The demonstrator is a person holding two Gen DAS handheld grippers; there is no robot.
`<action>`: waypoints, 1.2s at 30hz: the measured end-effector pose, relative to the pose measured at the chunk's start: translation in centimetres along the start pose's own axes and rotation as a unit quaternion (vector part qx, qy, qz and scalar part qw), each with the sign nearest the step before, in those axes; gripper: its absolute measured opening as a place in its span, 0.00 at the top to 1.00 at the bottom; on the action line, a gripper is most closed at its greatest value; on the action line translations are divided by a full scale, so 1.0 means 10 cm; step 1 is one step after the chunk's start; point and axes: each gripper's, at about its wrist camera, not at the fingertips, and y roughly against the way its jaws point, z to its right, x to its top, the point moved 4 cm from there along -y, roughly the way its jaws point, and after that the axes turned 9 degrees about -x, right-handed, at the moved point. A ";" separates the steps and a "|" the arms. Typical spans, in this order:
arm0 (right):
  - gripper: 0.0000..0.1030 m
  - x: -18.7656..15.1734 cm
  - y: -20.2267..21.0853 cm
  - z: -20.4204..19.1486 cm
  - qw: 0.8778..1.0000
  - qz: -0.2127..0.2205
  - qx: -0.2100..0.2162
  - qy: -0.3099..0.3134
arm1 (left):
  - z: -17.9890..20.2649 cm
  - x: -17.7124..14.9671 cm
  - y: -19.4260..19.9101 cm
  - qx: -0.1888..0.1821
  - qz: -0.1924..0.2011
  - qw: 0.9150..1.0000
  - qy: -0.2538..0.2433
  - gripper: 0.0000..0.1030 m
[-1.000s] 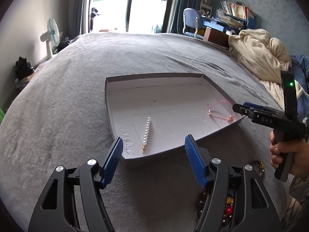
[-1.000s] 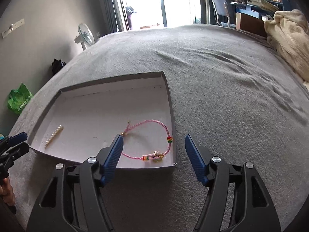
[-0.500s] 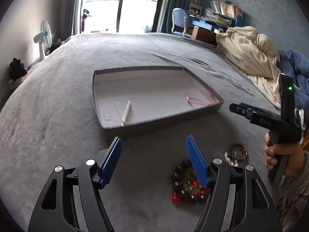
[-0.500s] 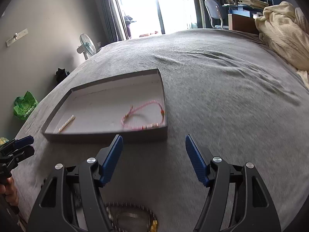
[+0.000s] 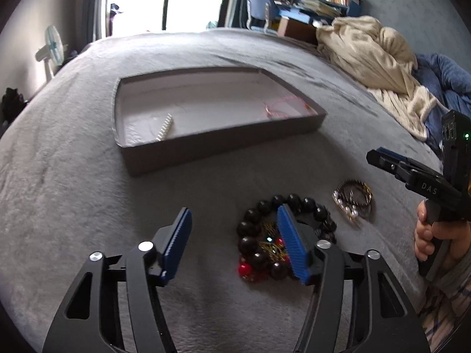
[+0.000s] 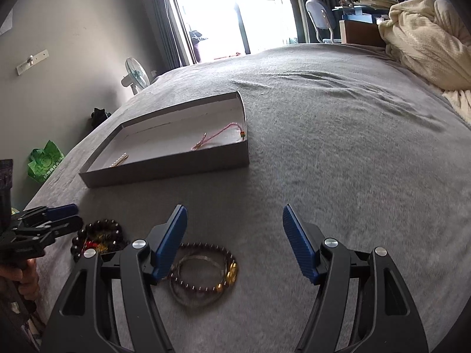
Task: Organize jewelry
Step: 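Lower the left tool onto the black bead bracelet and close on it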
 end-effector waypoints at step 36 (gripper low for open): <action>0.35 -0.20 0.09 -0.31 0.998 -0.005 0.039 0.055 | -0.57 -0.19 0.46 0.020 0.030 0.998 0.050 0.86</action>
